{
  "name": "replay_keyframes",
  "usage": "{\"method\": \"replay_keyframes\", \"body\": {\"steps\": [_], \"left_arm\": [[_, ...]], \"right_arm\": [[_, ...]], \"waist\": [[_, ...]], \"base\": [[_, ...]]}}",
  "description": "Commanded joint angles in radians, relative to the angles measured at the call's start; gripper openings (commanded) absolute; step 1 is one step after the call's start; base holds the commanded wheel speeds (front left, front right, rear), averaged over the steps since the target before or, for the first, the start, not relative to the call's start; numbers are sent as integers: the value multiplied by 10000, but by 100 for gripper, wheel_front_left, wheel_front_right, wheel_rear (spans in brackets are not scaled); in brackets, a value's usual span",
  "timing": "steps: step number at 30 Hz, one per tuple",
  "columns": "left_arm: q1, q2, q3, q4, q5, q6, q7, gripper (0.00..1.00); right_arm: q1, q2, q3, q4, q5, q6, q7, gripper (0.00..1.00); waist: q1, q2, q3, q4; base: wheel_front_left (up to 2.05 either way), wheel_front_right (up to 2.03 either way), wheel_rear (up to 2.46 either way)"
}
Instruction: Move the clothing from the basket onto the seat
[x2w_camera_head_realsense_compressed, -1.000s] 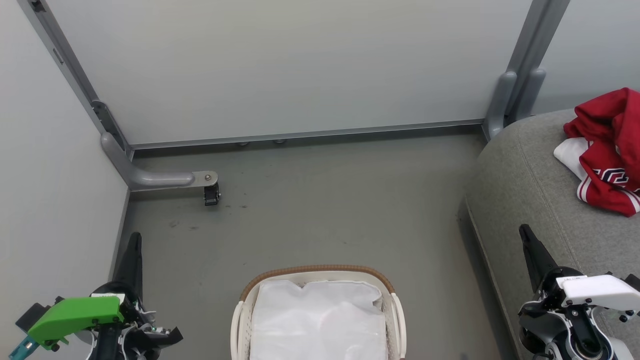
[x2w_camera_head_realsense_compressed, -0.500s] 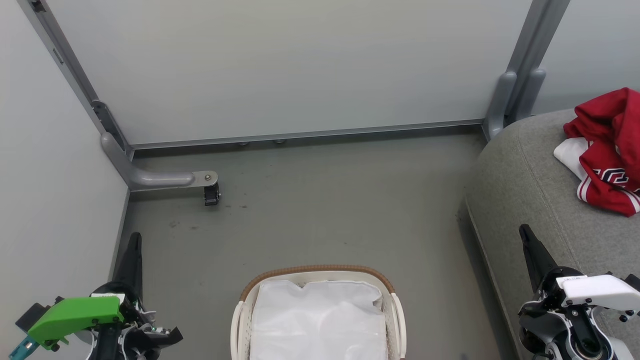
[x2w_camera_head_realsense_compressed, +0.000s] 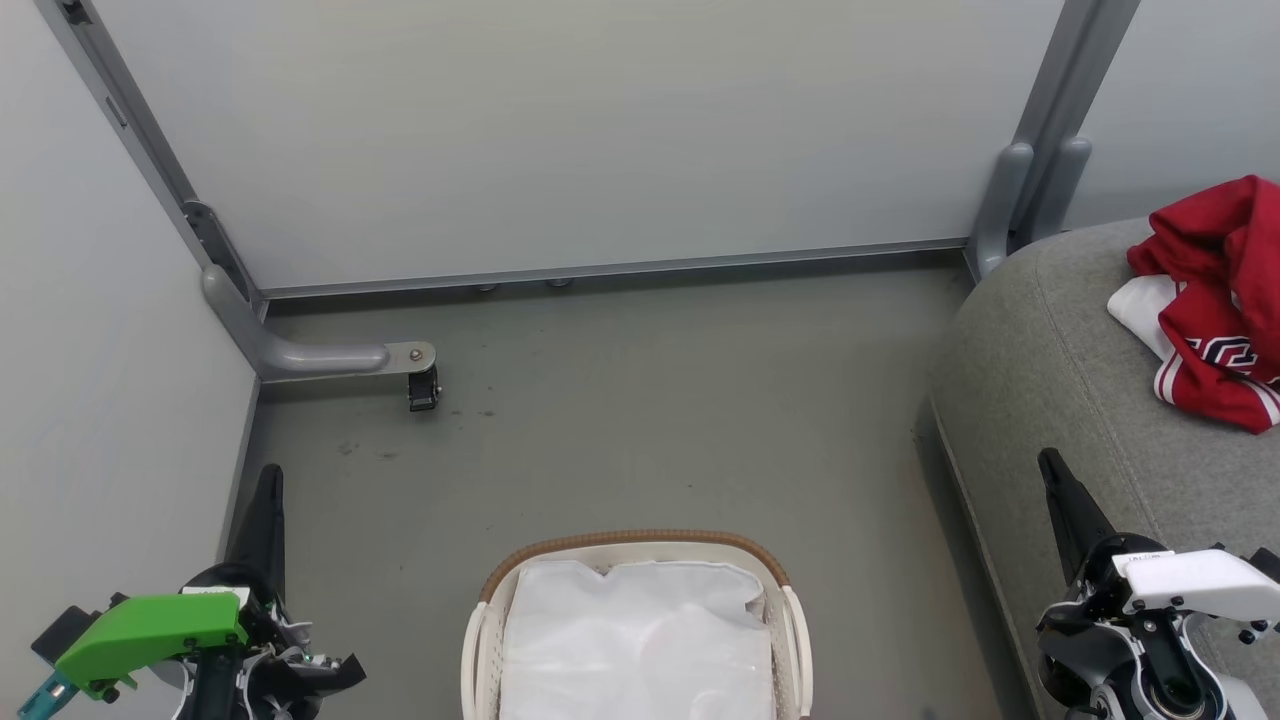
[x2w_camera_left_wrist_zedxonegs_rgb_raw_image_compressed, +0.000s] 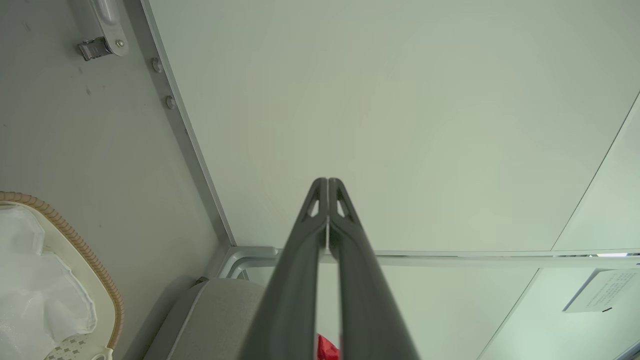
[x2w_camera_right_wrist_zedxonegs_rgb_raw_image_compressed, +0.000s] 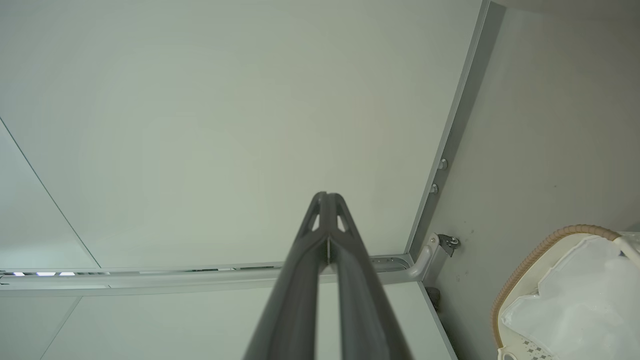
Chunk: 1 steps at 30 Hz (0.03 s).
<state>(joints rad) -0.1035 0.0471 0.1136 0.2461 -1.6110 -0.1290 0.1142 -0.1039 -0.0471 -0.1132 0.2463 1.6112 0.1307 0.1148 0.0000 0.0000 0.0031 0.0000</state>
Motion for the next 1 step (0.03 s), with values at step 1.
{"method": "replay_keyframes", "body": {"steps": [1], "left_arm": [[-112, 58, 23, -23, -36, -35, 35, 0]], "right_arm": [[-90, -60, -17, -39, 34, 0, 26, 0]], "waist": [[0, 0, 0, 0]], "base": [[0, 0, 0]]}}
